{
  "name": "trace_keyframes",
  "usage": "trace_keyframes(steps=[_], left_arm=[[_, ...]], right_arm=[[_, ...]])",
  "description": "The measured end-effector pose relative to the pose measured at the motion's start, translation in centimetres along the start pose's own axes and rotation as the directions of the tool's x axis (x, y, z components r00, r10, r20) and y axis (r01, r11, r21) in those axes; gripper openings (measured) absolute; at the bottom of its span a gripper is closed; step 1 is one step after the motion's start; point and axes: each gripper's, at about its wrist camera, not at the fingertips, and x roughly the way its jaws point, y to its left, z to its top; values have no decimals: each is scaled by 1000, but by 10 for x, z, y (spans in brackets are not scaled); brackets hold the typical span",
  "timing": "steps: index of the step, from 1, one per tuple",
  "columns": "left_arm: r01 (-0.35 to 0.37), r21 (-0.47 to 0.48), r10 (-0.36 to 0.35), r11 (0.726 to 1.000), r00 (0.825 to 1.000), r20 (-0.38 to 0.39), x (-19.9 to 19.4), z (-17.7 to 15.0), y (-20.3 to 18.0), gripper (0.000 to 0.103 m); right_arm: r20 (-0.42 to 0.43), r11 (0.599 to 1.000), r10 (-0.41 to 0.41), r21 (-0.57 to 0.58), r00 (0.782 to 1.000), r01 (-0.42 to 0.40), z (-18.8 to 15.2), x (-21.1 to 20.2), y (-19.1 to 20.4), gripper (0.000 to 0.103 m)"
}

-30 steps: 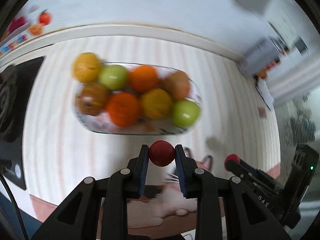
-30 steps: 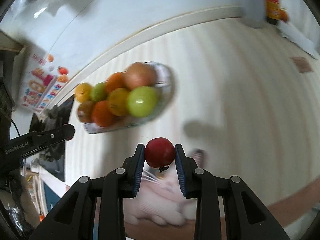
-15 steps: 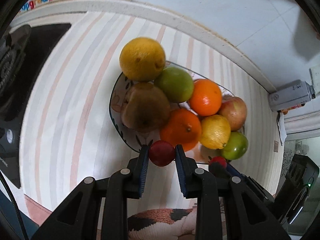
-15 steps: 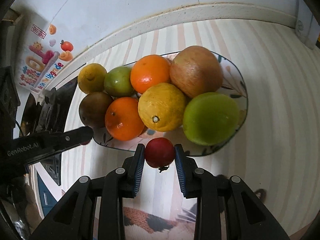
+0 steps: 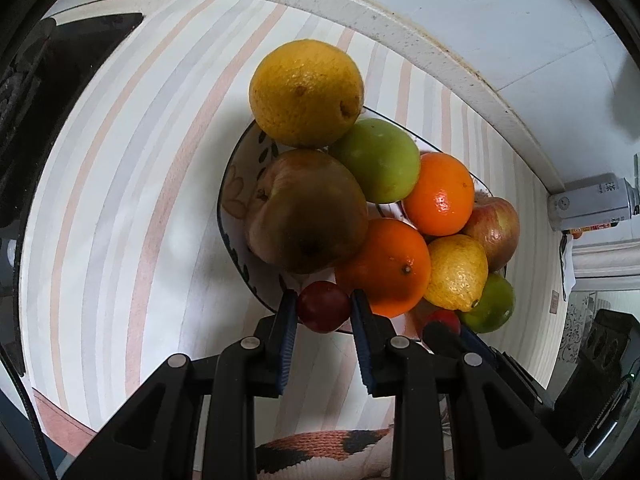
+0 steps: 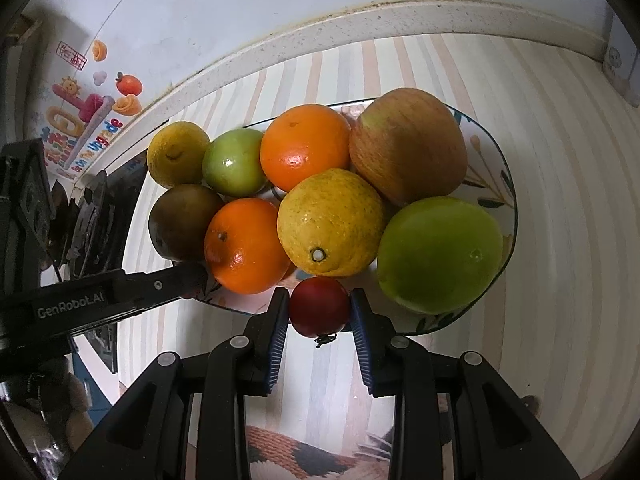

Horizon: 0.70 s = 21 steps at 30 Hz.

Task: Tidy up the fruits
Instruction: 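Carry both red tomatoes to the plate and release them at its rim, then lift both open tools away from the plate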

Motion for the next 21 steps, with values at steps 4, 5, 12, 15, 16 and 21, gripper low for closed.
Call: trace_keyframes(steps=[4,5,12,15,16,21], left_arm=[[-10,-12,10,1000,1000,-11,2,0,3,27],[-16,-18,16,1000,1000,-14,2,0,4,27],[-44,-6,44,999,999,2,-7,-3,-1,31],[-79,19,79,997,996,29,-16,-7,-7,54],[-94,31,92,995,995,46,-21,-10,-10,61],[-188,72,178,980,976,123,-45,-24,-20,89]], right_arm=[[-5,1000,-9,17,1000,10,0,-1,-2,42],[-5,1000,-11,22,1000,11,-1,-1,-3,48],[4,1000,-18,24,1000,18,-3,-11,1,64],[19,999,-33,26,999,32,-5,-24,2,77],[25,999,-40,25,999,39,-6,-28,3,81],[59,989,-147,10,987,147,-11,-63,-1,92]])
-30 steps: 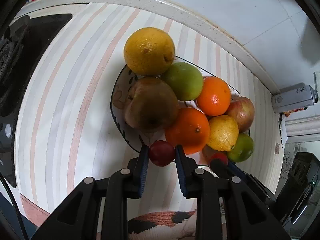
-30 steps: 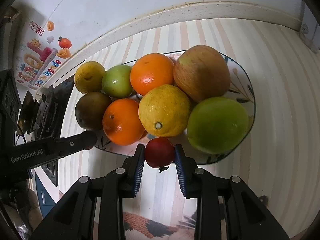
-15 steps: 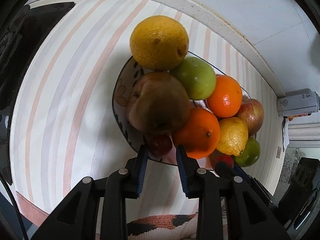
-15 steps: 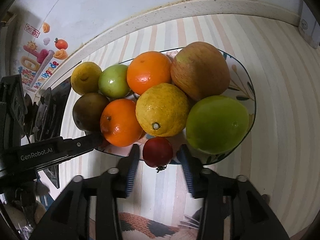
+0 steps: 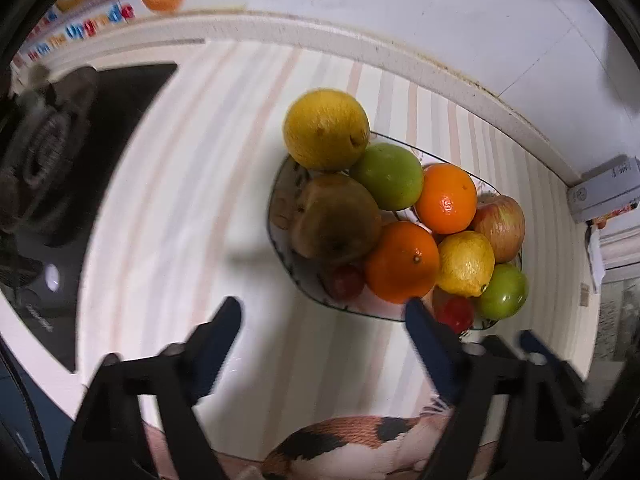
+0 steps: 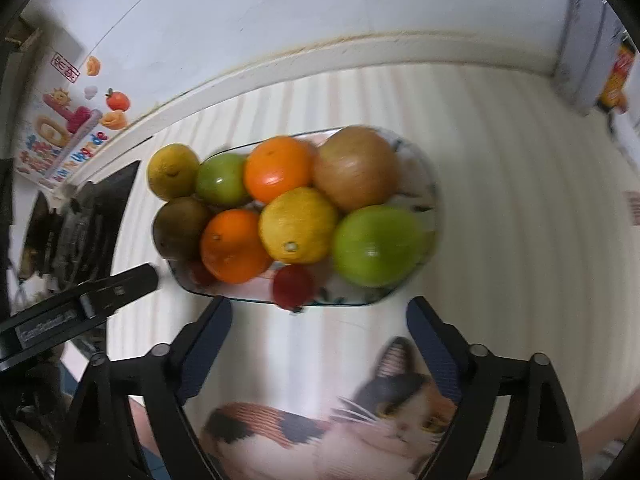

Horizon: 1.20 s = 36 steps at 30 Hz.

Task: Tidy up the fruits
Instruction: 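Lift both open tools away from the plate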

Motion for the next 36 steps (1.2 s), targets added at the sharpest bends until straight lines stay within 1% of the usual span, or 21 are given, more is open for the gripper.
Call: trace_keyframes(steps=[2,5,10,15,17,20,22,24,29,33,36], left_arm=[[-23,15,23,1000,999,23,-10,-6,0,97],[-59,44,56,997,997,61,-24,-16,-2,98],[-95,87,83,992,988,129,-50,-32,-8,98],[-110,113,89,987,980,180,-74,-47,-14,99],[-116,111,93,987,977,195,-83,-52,-16,100],[-106,108,80,988,972,223,-101,-61,-19,100],[-121,106,91,987,964,248,-115,-69,-21,100],[-129,105,96,986,957,274,-129,-78,-23,100],[-113,101,75,988,942,327,-166,-102,-23,100],[-101,121,49,988,928,369,-198,-129,-22,100],[-109,143,42,984,915,401,-220,-152,-21,100]], right_arm=[[18,998,-59,-19,998,59,-2,-15,-3,93],[46,994,-105,-38,993,107,-6,-34,-6,96],[95,985,-150,-71,984,157,-14,-63,-6,97],[124,985,-146,-72,981,156,-23,-88,-8,99],[134,986,-138,-73,981,149,-27,-97,-9,99],[151,988,-119,-83,981,132,-33,-116,-8,99],[170,987,-116,-95,979,133,-38,-128,-5,99],[195,986,-106,-110,975,129,-47,-147,-2,99],[257,984,-97,-123,962,131,-73,-193,6,99],[301,984,-97,-117,949,137,-99,-231,13,99],[327,984,-97,-109,940,139,-124,-257,18,99]])
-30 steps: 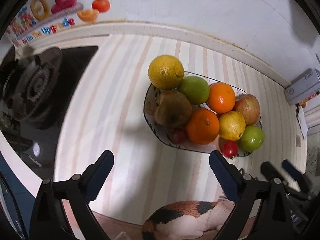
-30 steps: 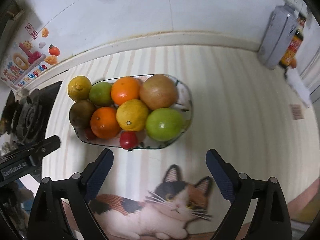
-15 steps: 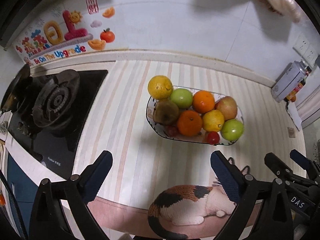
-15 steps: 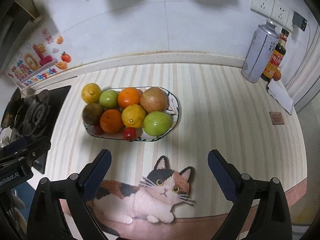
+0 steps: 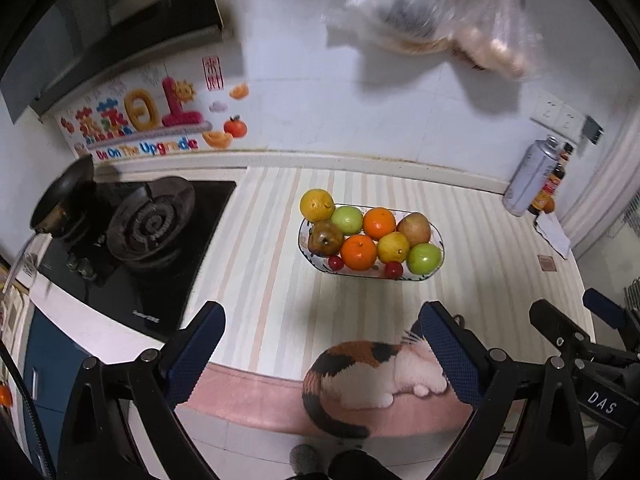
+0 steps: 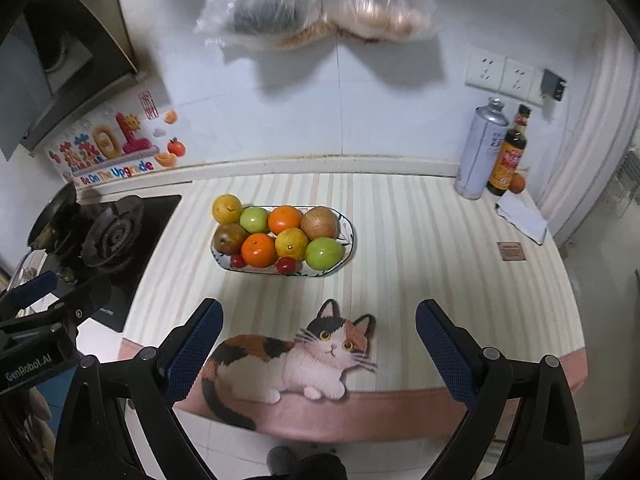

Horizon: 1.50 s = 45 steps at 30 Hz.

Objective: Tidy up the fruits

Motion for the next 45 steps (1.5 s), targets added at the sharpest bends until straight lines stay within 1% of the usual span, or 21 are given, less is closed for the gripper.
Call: trace_keyframes(steps=[5,10,13,17,20,24,27,29,36,38,41,45], left_arm=[[18,26,-19,1000,999,35,-42,-21,5,100],[35,49,-39,998,997,65,-78,-42,11,100],[45,61,-50,997,995,81,-95,-53,14,100],[66,67,-72,996,994,80,-112,-65,20,100],[67,74,-74,995,993,92,-126,-73,22,100],[67,55,-73,996,991,114,-145,-83,26,100],[51,52,-58,997,988,142,-156,-87,27,100],[42,44,-49,998,987,156,-161,-89,27,100],[31,29,-35,999,987,158,-164,-91,21,100],[24,23,-27,999,988,153,-162,-89,18,100],[13,21,-16,1000,990,143,-156,-86,14,100],[-13,16,11,1000,992,122,-142,-79,10,101]], right_arm=[[37,1000,2,14,999,-2,-25,-51,6,99],[92,1000,-20,26,996,17,-51,-103,15,99],[108,999,-26,33,994,23,-64,-123,22,99],[121,999,-30,39,992,26,-82,-150,32,100],[133,999,-29,42,991,24,-92,-165,35,100],[139,999,-15,37,990,9,-101,-182,36,100],[151,999,3,31,989,-7,-106,-192,35,100],[153,999,15,35,988,-21,-105,-195,31,100],[144,999,41,9,989,-43,-100,-196,24,100],[140,999,37,1,989,-38,-96,-191,22,100],[131,999,54,1,990,-54,-88,-180,17,100],[109,999,47,-16,993,-46,-75,-159,14,100]])
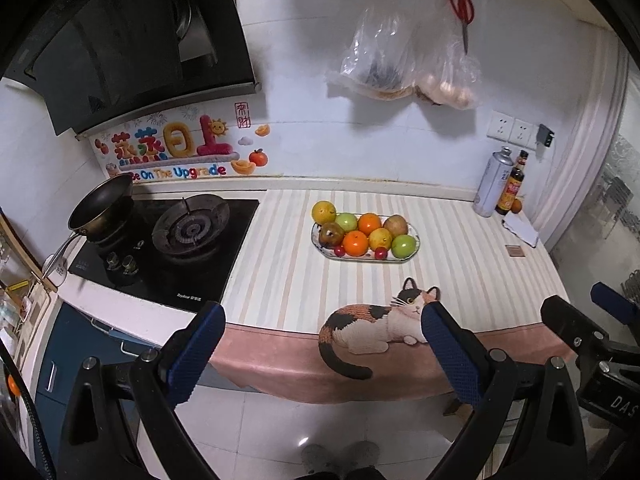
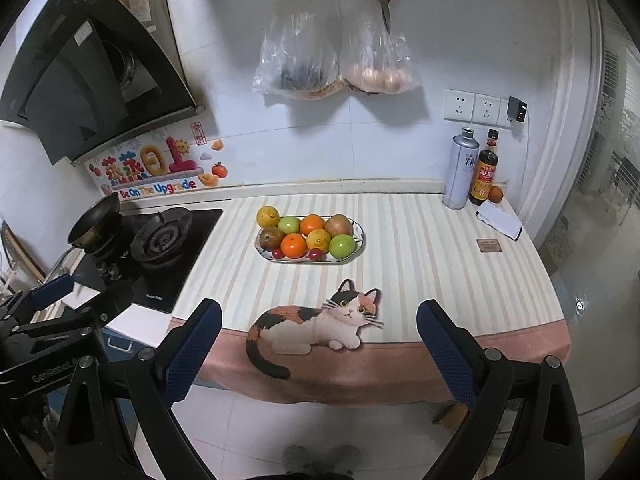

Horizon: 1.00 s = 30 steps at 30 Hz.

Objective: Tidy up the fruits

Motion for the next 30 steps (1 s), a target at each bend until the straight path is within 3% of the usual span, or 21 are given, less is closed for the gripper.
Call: trace_keyframes(steps=[14,30], left_arm=[[-63,-5,63,998,994,-85,55,11,-3,102],[-58,-7,57,998,993,-101,72,22,-6,102]], right_arm=[[-90,1000,-7,11,996,8,21,71,-10,100],[-108,1000,-20,14,994,22,26,88,-9,100]])
